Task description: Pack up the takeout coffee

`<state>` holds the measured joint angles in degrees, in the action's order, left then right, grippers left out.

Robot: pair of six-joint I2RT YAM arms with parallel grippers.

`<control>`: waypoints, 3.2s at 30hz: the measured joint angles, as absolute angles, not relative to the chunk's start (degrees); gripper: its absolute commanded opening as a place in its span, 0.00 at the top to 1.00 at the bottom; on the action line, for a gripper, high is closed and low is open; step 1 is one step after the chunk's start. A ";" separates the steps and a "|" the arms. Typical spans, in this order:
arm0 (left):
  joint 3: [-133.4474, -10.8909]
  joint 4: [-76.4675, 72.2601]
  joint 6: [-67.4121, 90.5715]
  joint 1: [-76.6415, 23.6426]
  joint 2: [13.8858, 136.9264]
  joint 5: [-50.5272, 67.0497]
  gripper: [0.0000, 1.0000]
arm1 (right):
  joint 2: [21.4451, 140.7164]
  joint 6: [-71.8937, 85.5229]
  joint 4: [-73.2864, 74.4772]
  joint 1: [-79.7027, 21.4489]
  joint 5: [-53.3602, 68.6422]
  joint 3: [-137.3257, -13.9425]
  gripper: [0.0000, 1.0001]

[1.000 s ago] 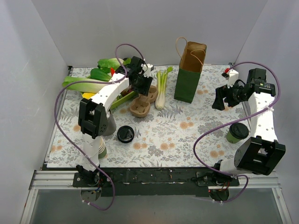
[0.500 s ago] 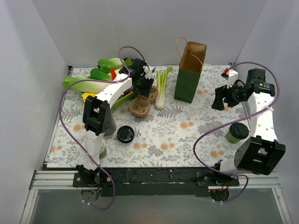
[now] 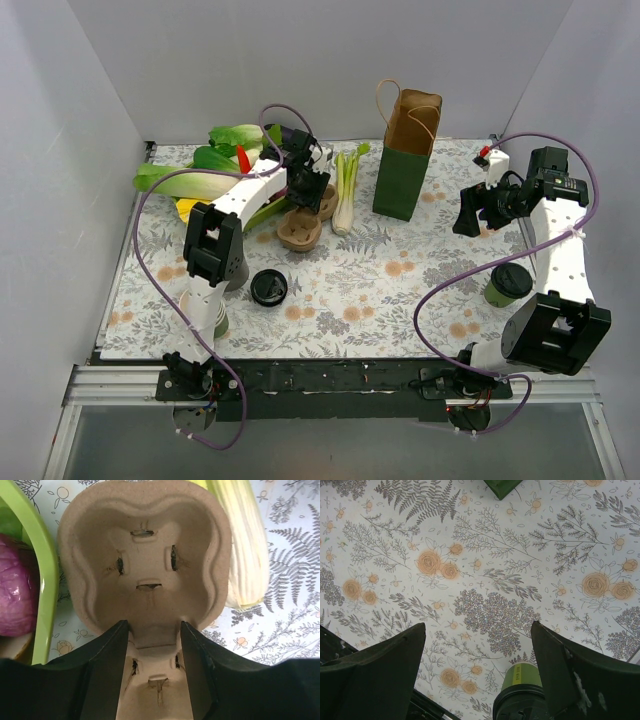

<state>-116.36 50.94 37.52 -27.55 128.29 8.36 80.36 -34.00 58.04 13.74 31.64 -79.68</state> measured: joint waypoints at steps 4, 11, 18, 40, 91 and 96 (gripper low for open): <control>-116.79 50.98 37.56 -27.49 129.08 8.16 0.58 | 80.36 -34.00 57.84 13.74 31.48 -79.20 0.06; -117.19 51.03 37.71 -27.51 129.08 8.21 0.75 | 80.36 -33.98 56.99 13.74 31.40 -78.22 0.06; -117.27 51.07 37.91 -27.51 129.08 8.36 1.00 | 80.38 -33.80 56.82 13.74 31.29 -78.15 0.06; -126.10 57.04 32.05 -26.20 121.95 14.37 1.00 | 80.42 -33.23 56.75 13.74 31.35 -78.08 0.06; -78.19 44.10 16.60 -35.20 106.13 33.15 0.96 | 106.26 -48.16 60.03 -13.54 27.90 -117.95 0.72; -77.76 43.09 17.91 -35.20 106.13 33.19 0.66 | 106.21 -50.72 63.18 -13.72 26.94 -117.95 0.99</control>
